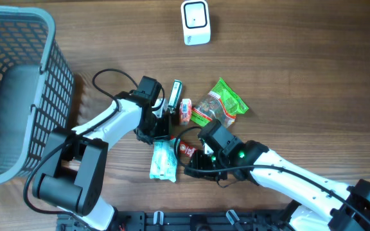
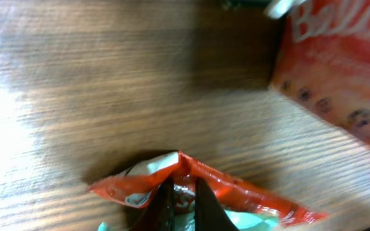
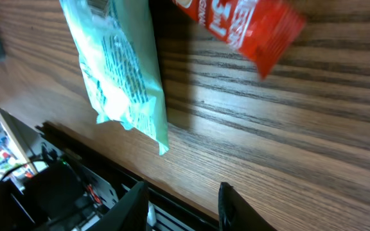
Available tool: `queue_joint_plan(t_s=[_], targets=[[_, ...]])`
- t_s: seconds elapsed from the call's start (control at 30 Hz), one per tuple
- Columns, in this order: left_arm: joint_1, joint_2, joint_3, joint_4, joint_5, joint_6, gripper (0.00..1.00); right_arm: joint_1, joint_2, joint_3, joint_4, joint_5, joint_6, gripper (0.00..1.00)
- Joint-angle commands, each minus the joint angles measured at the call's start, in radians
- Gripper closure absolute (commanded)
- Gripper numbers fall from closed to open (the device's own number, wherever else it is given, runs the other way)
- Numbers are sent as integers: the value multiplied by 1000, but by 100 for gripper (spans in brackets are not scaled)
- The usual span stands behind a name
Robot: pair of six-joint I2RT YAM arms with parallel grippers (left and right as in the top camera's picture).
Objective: Scan the item barcode
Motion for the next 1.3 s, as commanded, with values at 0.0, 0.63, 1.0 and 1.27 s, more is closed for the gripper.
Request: queue_joint_plan(t_s=[0.0, 0.63, 1.0, 1.27], targets=[[26, 11, -10, -48, -39, -11, 91, 11, 32, -9, 16, -23, 69, 60], [177, 7, 183, -170, 32, 95, 89, 40, 83, 38, -135, -265, -306, 96], [159, 9, 244, -391, 6, 100, 75, 146, 93, 318, -534, 290, -798, 96], [159, 11, 216, -320, 14, 65, 74, 363, 254, 311, -379, 281, -870, 96]])
